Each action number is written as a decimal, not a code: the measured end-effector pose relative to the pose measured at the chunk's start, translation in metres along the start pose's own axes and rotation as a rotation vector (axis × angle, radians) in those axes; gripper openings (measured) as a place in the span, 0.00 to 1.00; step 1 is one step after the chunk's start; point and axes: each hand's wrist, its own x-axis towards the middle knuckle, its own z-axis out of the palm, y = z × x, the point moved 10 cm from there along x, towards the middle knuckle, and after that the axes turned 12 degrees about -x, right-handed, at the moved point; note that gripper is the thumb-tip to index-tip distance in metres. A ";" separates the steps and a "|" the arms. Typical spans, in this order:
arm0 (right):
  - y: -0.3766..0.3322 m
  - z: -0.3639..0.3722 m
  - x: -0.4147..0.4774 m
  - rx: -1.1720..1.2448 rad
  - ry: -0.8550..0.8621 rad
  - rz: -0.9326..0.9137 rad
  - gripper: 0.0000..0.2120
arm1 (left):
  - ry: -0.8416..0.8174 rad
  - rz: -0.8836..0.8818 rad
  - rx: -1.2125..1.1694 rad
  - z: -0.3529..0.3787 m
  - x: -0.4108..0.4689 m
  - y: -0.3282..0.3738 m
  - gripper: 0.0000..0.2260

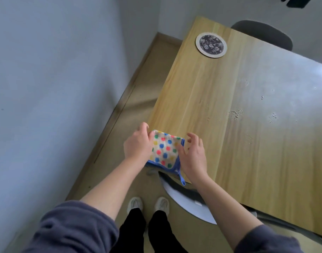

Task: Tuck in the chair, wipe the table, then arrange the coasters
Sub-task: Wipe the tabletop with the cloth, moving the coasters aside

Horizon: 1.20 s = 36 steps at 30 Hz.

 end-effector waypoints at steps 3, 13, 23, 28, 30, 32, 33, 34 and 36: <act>-0.028 0.006 -0.004 -0.271 0.108 -0.284 0.24 | 0.035 -0.026 -0.096 0.000 0.011 -0.026 0.12; -0.059 0.101 0.003 -0.651 -0.081 -0.297 0.29 | -0.473 -0.258 -0.772 0.061 0.046 -0.084 0.03; -0.072 0.078 0.106 -0.656 0.043 -0.123 0.31 | -0.750 -0.296 -0.660 0.083 0.062 -0.085 0.07; -0.076 0.071 0.127 -0.631 0.061 -0.077 0.28 | -0.705 -0.331 -0.615 0.082 0.059 -0.087 0.04; -0.077 0.078 0.106 -0.640 0.046 -0.110 0.27 | -0.666 -0.366 -0.665 0.080 0.057 -0.087 0.04; -0.077 0.086 0.072 -0.647 0.025 -0.145 0.27 | -0.649 -0.395 -0.686 0.079 0.055 -0.085 0.04; -0.076 0.092 0.051 -0.653 0.016 -0.171 0.27 | -0.648 -0.409 -0.691 0.078 0.055 -0.085 0.05; -0.076 0.098 0.032 -0.665 0.005 -0.205 0.28 | -0.648 -0.427 -0.698 0.077 0.054 -0.086 0.06; -0.075 0.108 0.002 -0.698 -0.025 -0.277 0.29 | -0.655 -0.456 -0.710 0.077 0.053 -0.087 0.07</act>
